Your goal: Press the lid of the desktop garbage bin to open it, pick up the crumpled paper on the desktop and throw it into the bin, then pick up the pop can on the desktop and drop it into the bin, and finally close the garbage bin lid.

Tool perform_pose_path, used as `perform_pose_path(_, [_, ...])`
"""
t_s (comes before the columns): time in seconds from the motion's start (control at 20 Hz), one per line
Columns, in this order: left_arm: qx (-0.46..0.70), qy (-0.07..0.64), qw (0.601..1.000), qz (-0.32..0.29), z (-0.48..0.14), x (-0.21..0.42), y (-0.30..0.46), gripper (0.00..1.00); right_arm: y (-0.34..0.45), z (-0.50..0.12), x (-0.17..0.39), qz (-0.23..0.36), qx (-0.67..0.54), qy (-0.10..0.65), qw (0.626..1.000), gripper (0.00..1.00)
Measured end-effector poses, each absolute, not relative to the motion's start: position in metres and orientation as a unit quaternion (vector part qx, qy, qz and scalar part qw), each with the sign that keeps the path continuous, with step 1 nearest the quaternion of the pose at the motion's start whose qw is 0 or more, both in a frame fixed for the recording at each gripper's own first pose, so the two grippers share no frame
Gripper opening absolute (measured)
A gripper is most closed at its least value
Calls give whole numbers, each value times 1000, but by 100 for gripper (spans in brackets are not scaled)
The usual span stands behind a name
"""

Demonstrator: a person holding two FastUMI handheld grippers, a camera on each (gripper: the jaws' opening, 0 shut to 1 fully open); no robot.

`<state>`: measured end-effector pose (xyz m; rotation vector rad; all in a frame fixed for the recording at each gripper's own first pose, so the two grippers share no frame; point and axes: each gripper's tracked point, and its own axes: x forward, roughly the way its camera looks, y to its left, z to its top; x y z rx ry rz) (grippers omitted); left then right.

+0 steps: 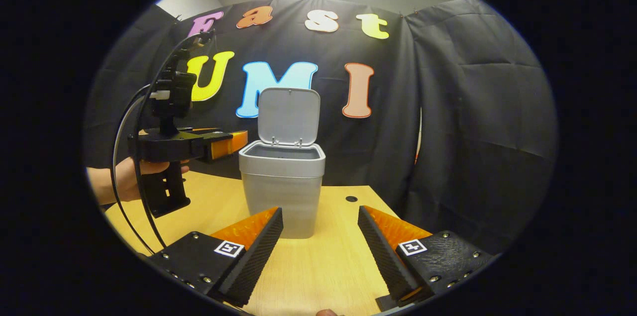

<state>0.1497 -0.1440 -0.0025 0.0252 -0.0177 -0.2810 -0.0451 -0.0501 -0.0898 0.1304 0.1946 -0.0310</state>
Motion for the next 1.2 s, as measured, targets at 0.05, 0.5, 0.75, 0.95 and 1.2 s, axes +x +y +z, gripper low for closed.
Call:
perform_pose_path(0.05, [14,-11,991,-135,-1,141,-138,95,-42,-88,-44,-2,65,97,993,97])
perform_pose_path(0.5, [14,2,994,-106,-11,84,-74,100,36,-91,-39,88,70,120,986,97])
perform_pose_path(0.75, [6,11,996,-91,-21,61,-31,100,64,-101,-35,86,78,151,982,97])
perform_pose_path(0.95, [-3,16,995,-96,-25,42,-11,90,80,-109,-30,78,74,175,979,97])
perform_pose_path(1.2, [-8,21,996,-82,-23,29,4,95,108,-126,-28,118,58,201,971,97])
